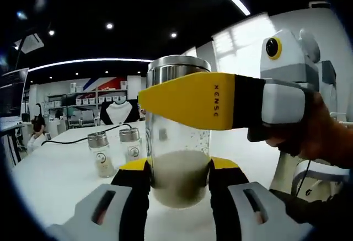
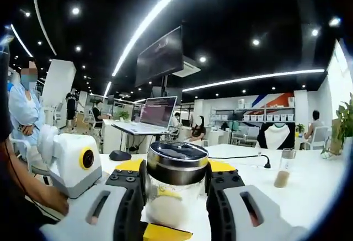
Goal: Rotate the seasoning bottle until the label or dispensing opening points toward the visible target arrow and the bottle remains upright within the marked orientation range
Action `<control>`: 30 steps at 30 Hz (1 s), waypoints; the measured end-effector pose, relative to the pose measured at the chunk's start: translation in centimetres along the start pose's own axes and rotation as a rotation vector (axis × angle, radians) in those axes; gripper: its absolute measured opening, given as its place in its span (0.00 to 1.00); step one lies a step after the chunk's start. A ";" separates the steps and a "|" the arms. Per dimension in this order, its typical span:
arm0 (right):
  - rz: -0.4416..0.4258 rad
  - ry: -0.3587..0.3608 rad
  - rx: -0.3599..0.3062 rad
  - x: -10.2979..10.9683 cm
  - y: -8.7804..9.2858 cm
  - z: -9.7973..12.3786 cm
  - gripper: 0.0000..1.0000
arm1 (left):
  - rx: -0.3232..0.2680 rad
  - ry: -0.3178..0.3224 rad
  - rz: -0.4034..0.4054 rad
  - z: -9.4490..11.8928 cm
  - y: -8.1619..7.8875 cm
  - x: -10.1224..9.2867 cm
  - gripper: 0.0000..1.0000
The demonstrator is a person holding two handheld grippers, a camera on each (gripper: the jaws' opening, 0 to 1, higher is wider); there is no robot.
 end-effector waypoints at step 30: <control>-0.051 -0.017 0.030 0.1 0.9 0.5 0.37 | -0.126 0.118 0.066 -0.2 0.2 0.6 0.45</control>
Point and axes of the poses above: the point that each gripper's makers call its tool centre point, and the gripper's own axes: z roughly backward along the fingers, x roughly to its left, y roughly out of its underside, the point moved 10 cm from there along z, roughly backward along the fingers, and after that the axes turned 14 degrees about -z, right-handed, at the moved point
